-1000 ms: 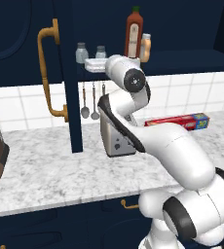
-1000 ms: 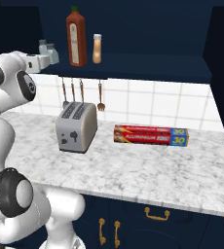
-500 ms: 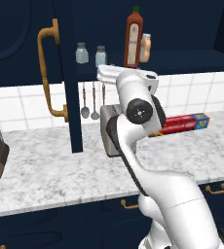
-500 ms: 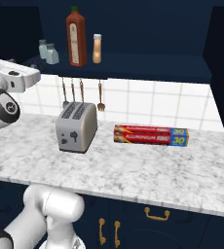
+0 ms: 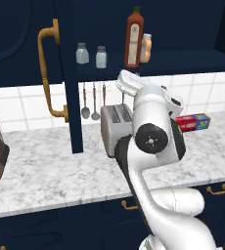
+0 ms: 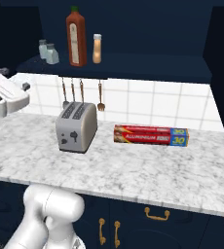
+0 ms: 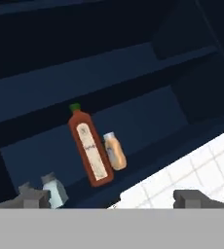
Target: Put the shaker and condiment bottle from the counter next to their counterparts in the cabinet.
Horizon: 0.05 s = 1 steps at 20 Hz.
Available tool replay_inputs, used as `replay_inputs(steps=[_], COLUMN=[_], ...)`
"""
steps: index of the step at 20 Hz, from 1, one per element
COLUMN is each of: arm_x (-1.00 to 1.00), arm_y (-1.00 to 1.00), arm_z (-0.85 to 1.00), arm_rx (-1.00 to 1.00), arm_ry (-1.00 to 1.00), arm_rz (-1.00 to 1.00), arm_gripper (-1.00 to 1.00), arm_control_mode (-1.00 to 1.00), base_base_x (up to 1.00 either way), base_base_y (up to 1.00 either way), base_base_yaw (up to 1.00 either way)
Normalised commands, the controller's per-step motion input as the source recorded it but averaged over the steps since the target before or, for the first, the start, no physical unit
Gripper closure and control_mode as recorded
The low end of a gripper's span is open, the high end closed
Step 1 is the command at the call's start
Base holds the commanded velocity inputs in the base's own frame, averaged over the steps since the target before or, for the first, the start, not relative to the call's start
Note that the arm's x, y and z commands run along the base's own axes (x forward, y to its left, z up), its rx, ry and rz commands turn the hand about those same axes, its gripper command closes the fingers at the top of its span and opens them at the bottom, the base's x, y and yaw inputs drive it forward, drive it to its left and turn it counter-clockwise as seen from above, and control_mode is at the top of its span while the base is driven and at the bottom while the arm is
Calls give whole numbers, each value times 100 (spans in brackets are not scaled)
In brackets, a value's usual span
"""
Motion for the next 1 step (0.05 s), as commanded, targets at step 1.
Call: replay_inputs(steps=[1], arm_x=[-100], arm_y=[-46], arm_z=[19], arm_rx=[27], arm_ry=[0], arm_rz=[-14], arm_gripper=[-100], arm_control_mode=[-100], base_base_x=[0], base_base_y=[0], base_base_yaw=[0])
